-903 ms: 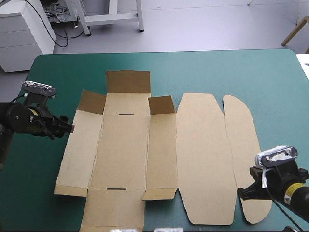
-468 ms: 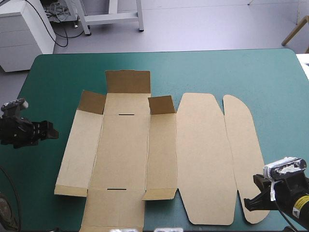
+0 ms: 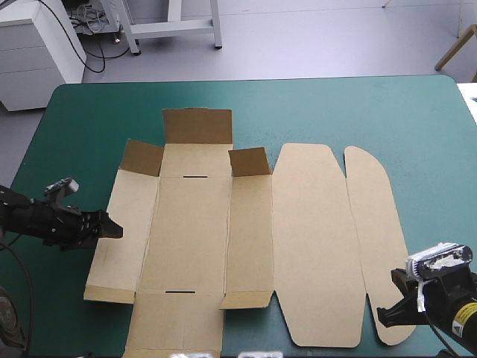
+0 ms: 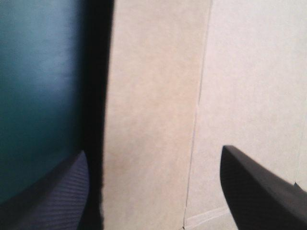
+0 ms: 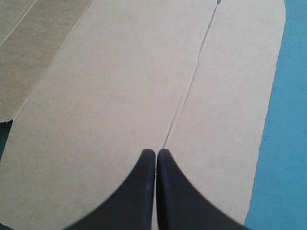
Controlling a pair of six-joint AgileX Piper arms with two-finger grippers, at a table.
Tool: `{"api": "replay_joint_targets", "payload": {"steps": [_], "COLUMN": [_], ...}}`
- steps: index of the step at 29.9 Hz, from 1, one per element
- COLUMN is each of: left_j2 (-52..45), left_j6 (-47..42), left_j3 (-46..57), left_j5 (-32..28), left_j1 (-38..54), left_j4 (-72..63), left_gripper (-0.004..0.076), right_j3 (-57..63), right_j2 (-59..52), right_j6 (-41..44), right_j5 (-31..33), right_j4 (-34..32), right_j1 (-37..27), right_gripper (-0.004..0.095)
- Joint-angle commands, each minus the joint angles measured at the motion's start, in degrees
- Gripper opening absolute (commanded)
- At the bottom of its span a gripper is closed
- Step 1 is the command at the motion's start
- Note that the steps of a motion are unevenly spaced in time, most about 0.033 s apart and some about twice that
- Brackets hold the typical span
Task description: Fold the box
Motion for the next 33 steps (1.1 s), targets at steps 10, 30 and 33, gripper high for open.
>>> {"api": "replay_joint_targets", "payload": {"steps": [10,30,33], "left_j2": [-1.81,-1.81,-1.81], "left_j6": [-1.73,-2.89,-2.89], "left_j3": [-0.6,-0.5,-0.5], "left_j5": [5.56,1.75,0.01], "left_j1": [-6.24,-12.46,-12.46], "left_j4": [-1.72,-1.12,-1.12], "left_gripper": [0.0535,0.0451,0.0363], "right_j3": [-1.31,-1.31,-1.31], "right_j2": [0.49,0.49,0.49], "right_j6": [-0.61,-0.61,-1.05], "right_j5": [-3.72,-4.05,-4.05], "right_j4": [-1.16,-1.16,-1.16], "right_j1": [-0.34,-0.34,-0.34], "right_gripper": [-0.0004,-0.0004,-0.0004]}}
